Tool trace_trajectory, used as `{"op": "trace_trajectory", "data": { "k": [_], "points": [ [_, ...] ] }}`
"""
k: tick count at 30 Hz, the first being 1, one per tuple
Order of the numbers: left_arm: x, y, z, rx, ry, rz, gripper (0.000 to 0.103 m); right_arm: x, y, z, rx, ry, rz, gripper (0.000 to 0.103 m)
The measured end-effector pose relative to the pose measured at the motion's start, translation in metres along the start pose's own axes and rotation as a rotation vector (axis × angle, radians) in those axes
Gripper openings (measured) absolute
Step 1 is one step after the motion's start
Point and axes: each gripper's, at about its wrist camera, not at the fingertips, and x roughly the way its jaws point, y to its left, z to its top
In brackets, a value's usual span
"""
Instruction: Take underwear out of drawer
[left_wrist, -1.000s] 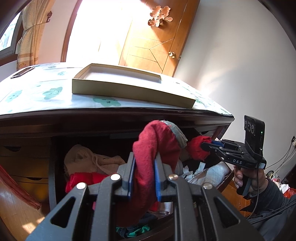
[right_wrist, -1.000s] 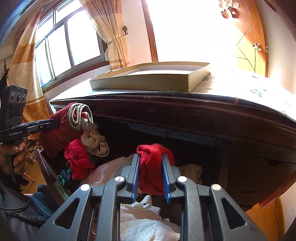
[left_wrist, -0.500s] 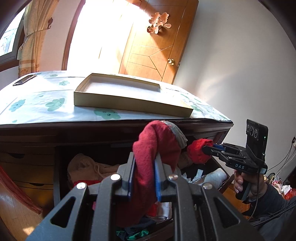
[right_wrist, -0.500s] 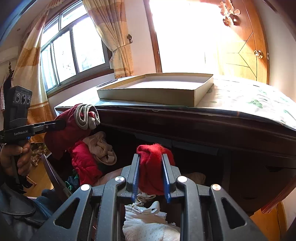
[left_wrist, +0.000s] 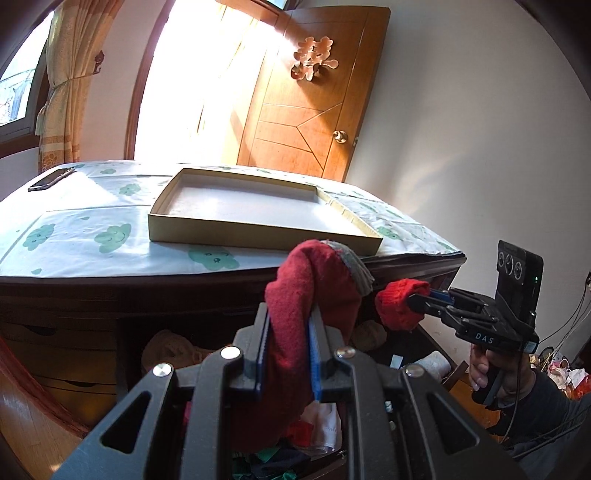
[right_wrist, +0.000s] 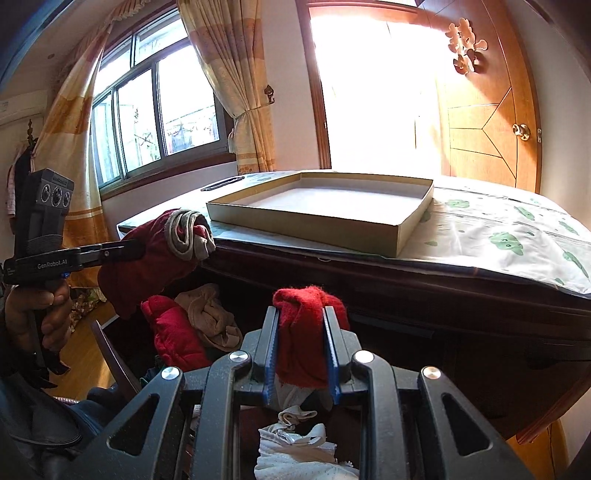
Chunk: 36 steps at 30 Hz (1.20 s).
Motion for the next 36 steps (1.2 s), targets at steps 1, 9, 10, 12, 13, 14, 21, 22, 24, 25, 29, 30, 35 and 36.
{"op": "trace_trajectory", "data": {
  "k": [1, 9, 10, 12, 13, 14, 21, 22, 24, 25, 29, 30, 35, 36],
  "points": [
    [-0.001, 0.0, 0.001, 0.0, -0.004, 0.0, 0.016, 0.0, 0.001, 0.001, -0.002, -0.004, 0.001, 0.024],
    [-0.008, -0.001, 0.007, 0.003, -0.041, 0.003, 0.016, -0.006, 0.006, 0.007, -0.015, -0.048, 0.008, 0.024],
    [-0.008, -0.001, 0.008, 0.004, -0.047, 0.003, 0.016, -0.007, 0.007, 0.008, -0.018, -0.054, 0.008, 0.024],
    [-0.01, -0.002, 0.01, 0.006, -0.059, 0.007, 0.016, -0.009, 0.009, 0.009, -0.025, -0.068, 0.009, 0.024],
    [-0.011, -0.002, 0.011, 0.007, -0.064, 0.009, 0.016, -0.011, 0.01, 0.01, -0.029, -0.075, 0.01, 0.024],
    [-0.012, -0.002, 0.012, 0.008, -0.07, 0.01, 0.016, -0.012, 0.011, 0.011, -0.033, -0.083, 0.011, 0.024],
    [-0.017, -0.005, 0.016, 0.021, -0.108, 0.021, 0.016, -0.022, 0.017, 0.015, -0.058, -0.136, 0.02, 0.024],
    [-0.018, -0.006, 0.016, 0.024, -0.115, 0.023, 0.016, -0.023, 0.019, 0.016, -0.062, -0.142, 0.019, 0.024],
    [-0.02, -0.007, 0.017, 0.034, -0.13, 0.026, 0.016, -0.026, 0.02, 0.017, -0.071, -0.16, 0.021, 0.024],
    [-0.022, -0.008, 0.017, 0.038, -0.138, 0.027, 0.016, -0.028, 0.021, 0.018, -0.076, -0.169, 0.022, 0.024],
    [-0.027, -0.013, 0.019, 0.061, -0.166, 0.03, 0.016, -0.032, 0.024, 0.019, -0.096, -0.2, 0.024, 0.024],
    [-0.027, -0.014, 0.019, 0.067, -0.171, 0.03, 0.016, -0.033, 0.025, 0.02, -0.1, -0.207, 0.023, 0.024],
    [-0.028, -0.017, 0.02, 0.085, -0.189, 0.036, 0.016, -0.041, 0.029, 0.023, -0.118, -0.251, 0.024, 0.024],
    [-0.028, -0.017, 0.021, 0.088, -0.192, 0.041, 0.016, -0.042, 0.029, 0.023, -0.121, -0.259, 0.024, 0.024]
  ]
}}
